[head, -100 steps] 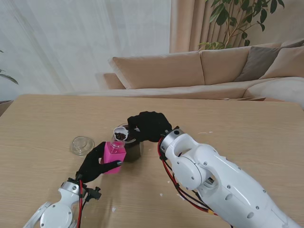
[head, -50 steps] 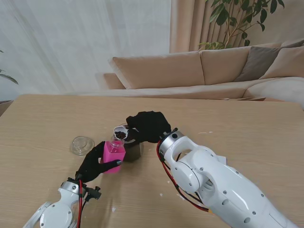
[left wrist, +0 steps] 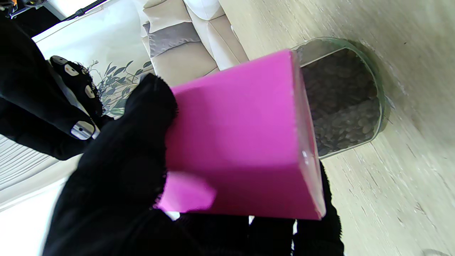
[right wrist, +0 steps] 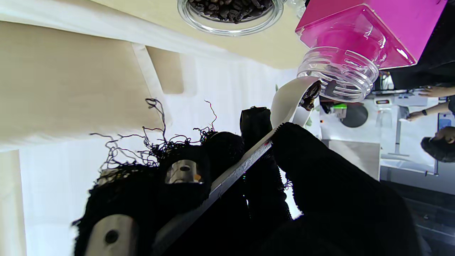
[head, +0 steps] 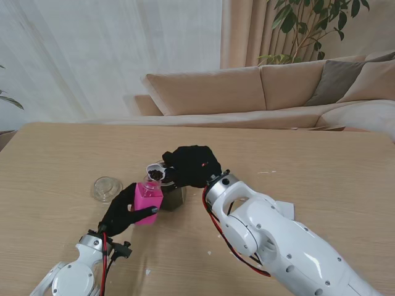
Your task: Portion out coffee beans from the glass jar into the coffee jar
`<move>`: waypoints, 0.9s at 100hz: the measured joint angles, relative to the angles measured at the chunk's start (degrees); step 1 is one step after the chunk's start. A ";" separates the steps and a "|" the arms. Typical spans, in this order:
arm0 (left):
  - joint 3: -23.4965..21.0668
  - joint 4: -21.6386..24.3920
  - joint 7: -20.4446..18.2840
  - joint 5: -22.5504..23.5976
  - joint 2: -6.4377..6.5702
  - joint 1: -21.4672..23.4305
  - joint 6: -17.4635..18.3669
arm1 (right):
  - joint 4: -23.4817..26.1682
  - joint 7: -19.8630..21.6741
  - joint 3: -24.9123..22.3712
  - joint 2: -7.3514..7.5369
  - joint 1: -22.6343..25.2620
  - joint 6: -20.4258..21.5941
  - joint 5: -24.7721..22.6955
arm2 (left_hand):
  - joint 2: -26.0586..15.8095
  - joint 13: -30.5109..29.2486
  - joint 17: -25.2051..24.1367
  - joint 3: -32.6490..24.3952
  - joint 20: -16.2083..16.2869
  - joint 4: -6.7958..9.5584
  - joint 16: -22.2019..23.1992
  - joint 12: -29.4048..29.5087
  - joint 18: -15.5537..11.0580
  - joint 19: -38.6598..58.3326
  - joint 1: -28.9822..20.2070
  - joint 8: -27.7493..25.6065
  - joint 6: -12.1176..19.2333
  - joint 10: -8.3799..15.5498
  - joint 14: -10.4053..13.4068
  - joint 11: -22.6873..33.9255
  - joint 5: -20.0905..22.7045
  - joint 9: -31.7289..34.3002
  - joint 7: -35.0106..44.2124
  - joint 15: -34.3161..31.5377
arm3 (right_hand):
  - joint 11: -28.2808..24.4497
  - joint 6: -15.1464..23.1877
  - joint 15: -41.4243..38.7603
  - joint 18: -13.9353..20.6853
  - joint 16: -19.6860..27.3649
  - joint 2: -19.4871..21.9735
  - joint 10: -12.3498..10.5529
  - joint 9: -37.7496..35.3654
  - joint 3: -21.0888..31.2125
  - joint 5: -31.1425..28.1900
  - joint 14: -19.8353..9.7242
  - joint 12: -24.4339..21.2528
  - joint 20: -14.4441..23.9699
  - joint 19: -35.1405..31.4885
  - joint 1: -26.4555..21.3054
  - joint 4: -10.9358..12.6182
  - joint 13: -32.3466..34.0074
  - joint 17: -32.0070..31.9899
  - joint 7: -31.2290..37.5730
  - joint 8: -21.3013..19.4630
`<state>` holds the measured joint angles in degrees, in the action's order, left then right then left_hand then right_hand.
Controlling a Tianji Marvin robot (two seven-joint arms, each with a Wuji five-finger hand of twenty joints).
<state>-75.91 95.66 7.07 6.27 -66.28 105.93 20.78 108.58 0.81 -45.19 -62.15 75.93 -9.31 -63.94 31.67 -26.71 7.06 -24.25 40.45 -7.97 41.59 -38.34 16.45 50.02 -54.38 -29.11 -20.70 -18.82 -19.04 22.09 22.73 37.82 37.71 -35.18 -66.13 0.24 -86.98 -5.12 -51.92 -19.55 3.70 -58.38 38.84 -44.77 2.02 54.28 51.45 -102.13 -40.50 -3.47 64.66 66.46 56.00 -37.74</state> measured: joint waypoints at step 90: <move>0.42 0.32 -0.49 -0.31 0.02 -0.10 -0.30 | 0.08 -4.46 1.11 0.22 0.75 -0.69 -8.48 | 0.00 0.01 0.00 0.00 0.00 0.00 0.00 0.00 0.00 0.00 0.00 0.00 0.00 0.00 0.00 0.00 0.00 0.00 0.00 0.00 | 0.00 0.16 0.00 0.32 0.00 0.00 -0.25 -0.35 0.00 0.00 -0.44 0.09 -0.01 0.00 0.00 0.00 0.58 0.71 0.00 0.00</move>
<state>-75.49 95.99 6.58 5.95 -66.26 105.83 20.47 108.66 -3.65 -44.08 -61.93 76.68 -10.00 -72.42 31.67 -26.71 7.06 -24.25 40.45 -7.97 41.59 -38.34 16.45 50.02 -54.38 -29.11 -20.70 -18.82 -19.04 22.09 22.73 37.82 37.71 -35.18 -66.13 0.41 -86.98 -4.80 -51.92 -19.55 3.45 -58.73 38.84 -44.77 1.58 54.37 51.45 -102.14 -40.50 -3.47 65.24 67.17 56.00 -37.74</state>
